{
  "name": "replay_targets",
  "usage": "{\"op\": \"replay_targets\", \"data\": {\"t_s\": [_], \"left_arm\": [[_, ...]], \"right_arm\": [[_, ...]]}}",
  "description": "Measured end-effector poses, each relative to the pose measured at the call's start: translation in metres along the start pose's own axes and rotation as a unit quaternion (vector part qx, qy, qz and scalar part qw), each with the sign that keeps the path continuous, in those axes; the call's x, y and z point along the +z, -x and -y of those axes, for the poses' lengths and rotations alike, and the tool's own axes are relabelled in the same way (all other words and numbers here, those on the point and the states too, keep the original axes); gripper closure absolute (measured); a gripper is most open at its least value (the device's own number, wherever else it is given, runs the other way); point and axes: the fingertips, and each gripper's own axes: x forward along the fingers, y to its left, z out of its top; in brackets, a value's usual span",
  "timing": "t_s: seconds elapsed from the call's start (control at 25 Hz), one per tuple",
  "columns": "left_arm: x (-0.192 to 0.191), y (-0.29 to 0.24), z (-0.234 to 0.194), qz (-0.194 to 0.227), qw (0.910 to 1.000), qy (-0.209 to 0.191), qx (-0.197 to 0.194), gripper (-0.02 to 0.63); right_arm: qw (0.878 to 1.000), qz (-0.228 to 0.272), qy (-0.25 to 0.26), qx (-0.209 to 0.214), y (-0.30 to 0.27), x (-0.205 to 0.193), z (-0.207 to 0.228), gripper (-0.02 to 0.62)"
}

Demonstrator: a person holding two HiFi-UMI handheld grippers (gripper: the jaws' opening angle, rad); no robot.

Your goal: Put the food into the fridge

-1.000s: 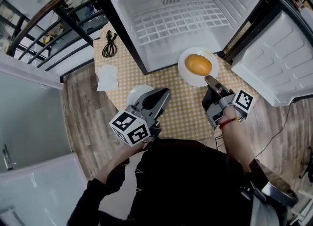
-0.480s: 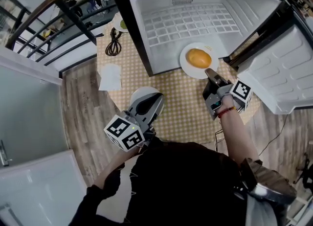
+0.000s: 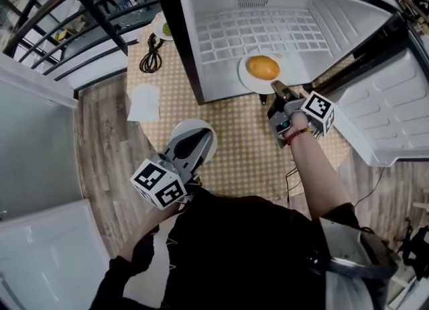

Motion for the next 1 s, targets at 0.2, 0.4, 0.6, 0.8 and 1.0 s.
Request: {"op": "replay_targets", "data": {"t_s": [0.2, 0.4, 0.6, 0.8, 1.0], "left_arm": [[0.000, 0.006, -0.007, 0.005, 0.9998, 0.007, 0.018, 0.589], [0.000, 0.009, -0.010, 0.006, 0.9996, 0.007, 0.027, 0.589], [0.001, 0.011, -0.013, 0.009, 0.9993, 0.008, 0.035, 0.589], [0.001, 0.013, -0.015, 0.012, 0.9990, 0.013, 0.041, 0.589], [0.001, 0.014, -0.015, 0.014, 0.9989, 0.015, 0.043, 0.589]], "right_arm": [[1.000, -0.006, 0.018, -0.018, -0.019, 0.008, 0.002, 0.569], [0.999, -0.021, 0.019, -0.021, -0.031, 0.009, 0.001, 0.569], [0.998, -0.033, 0.028, -0.034, -0.038, 0.009, 0.004, 0.569], [0.998, -0.039, 0.038, -0.044, -0.042, 0.008, 0.007, 0.569], [0.997, -0.045, 0.047, -0.049, -0.045, 0.008, 0.009, 0.571]]}}
